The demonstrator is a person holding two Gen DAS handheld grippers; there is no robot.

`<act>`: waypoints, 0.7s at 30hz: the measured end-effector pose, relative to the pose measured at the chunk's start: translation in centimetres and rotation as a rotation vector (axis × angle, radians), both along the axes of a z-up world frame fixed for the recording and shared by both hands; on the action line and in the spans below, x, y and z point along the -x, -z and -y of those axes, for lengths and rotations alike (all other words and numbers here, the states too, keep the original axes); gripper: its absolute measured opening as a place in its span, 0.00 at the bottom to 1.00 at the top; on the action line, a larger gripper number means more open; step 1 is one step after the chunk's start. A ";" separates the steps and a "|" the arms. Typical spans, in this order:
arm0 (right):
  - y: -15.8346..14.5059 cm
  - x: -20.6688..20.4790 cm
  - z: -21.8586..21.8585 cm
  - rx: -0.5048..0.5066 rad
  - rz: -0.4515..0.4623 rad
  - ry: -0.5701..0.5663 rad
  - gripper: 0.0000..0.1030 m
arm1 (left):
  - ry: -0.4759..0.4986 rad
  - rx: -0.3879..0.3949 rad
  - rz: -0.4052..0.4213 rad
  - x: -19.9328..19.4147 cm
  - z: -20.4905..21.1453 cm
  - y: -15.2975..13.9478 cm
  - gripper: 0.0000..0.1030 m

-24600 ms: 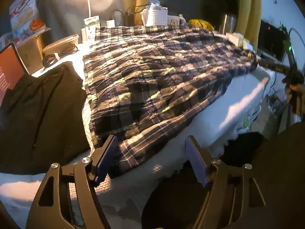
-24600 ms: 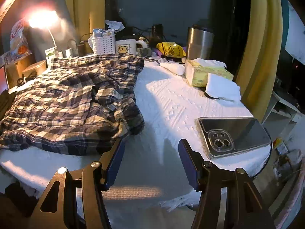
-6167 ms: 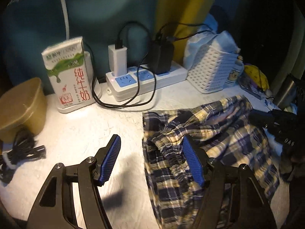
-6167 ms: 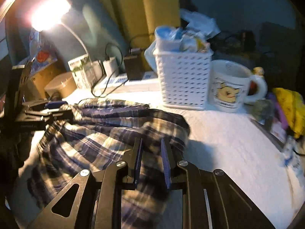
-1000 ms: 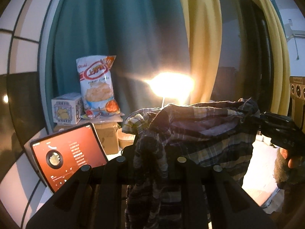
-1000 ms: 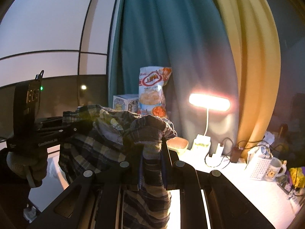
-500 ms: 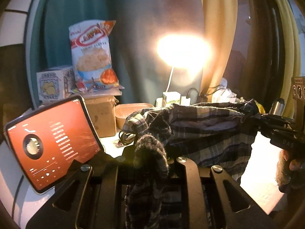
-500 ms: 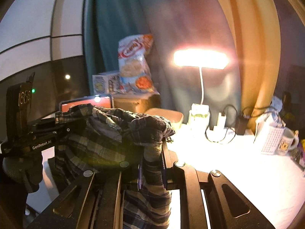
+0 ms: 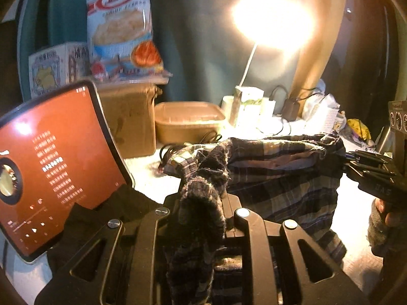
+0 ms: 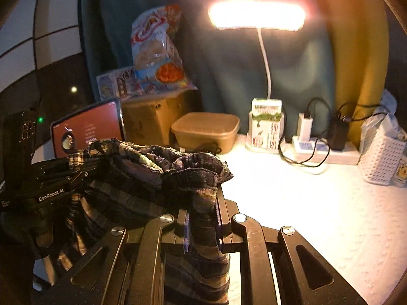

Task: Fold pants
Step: 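Carry the held plaid pants toward the tablet corner with both grippers, then lower the plaid pants onto the table with both grippers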

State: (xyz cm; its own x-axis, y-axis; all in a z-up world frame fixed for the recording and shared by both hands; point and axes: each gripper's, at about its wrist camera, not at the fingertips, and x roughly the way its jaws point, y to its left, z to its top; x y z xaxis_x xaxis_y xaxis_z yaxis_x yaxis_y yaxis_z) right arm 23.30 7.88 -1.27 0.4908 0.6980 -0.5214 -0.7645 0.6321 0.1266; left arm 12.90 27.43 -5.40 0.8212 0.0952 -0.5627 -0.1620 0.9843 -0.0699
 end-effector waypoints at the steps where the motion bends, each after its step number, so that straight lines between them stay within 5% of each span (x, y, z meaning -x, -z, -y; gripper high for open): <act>1: 0.5 -0.5 -0.3 0.006 -0.013 -0.002 0.15 | -0.002 0.004 -0.008 -0.3 -0.2 0.3 0.18; 17: 7.4 -7.4 -2.5 0.109 -0.192 0.061 0.16 | -0.035 0.087 -0.146 -4.2 -3.2 4.4 0.26; 19: 8.2 -8.2 -2.2 0.118 -0.221 0.087 0.39 | -0.042 0.102 -0.154 -4.3 -3.6 4.7 0.29; 21: 8.4 -8.7 -2.0 0.109 -0.247 0.101 0.43 | -0.061 0.099 -0.166 -4.4 -3.9 4.9 0.41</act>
State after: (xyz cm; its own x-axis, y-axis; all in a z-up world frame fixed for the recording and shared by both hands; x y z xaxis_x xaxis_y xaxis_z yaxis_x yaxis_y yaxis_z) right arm 31.95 9.87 -9.67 0.4038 0.5856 -0.7029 -0.6515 0.7234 0.2285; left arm 17.35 31.37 -10.28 0.7106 0.0796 -0.6991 -0.2386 0.9620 -0.1330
